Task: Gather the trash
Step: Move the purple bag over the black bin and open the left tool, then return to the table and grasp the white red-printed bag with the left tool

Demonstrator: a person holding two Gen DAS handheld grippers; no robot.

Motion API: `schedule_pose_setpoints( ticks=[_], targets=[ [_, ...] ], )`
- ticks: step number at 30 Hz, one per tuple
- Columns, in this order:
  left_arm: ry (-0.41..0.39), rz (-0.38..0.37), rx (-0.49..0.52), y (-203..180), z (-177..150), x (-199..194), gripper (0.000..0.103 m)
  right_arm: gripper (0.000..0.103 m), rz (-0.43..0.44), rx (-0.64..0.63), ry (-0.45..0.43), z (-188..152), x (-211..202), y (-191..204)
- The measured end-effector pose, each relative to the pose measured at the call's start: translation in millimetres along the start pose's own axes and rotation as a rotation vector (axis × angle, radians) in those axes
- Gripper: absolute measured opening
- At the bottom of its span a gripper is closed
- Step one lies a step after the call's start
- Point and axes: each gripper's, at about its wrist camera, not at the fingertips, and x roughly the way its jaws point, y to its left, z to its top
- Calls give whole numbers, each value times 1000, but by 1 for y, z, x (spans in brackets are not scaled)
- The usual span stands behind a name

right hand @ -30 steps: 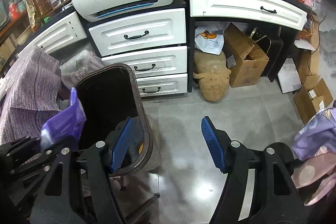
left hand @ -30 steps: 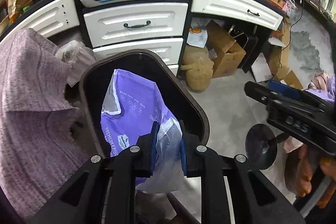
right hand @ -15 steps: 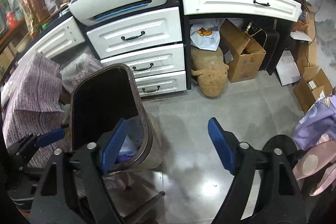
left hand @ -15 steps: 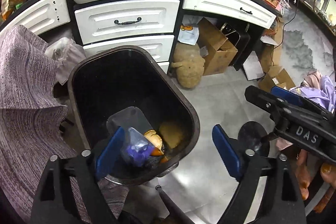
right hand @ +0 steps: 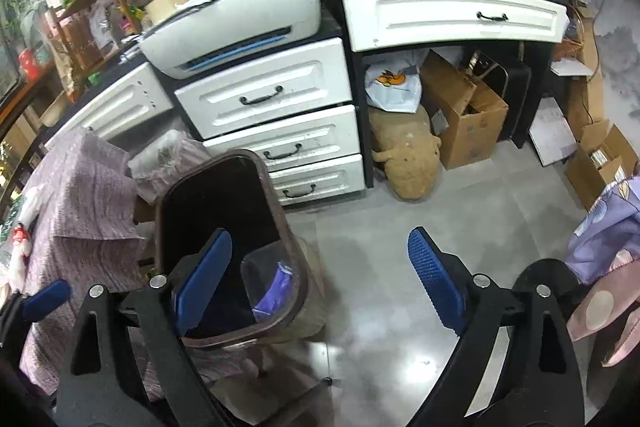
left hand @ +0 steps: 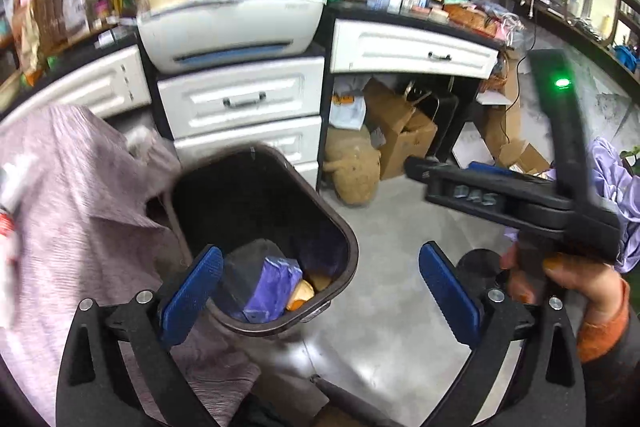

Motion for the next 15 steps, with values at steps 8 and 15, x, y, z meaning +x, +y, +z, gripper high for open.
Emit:
schedule_pose_setpoints(
  ticks=[8, 15],
  targets=[
    [-101, 49, -13, 12, 0, -54, 97, 90, 74, -101, -45, 3, -21, 48],
    [-123, 163, -55, 55, -18, -86, 97, 90, 163, -235, -74, 0, -42, 104]
  ],
)
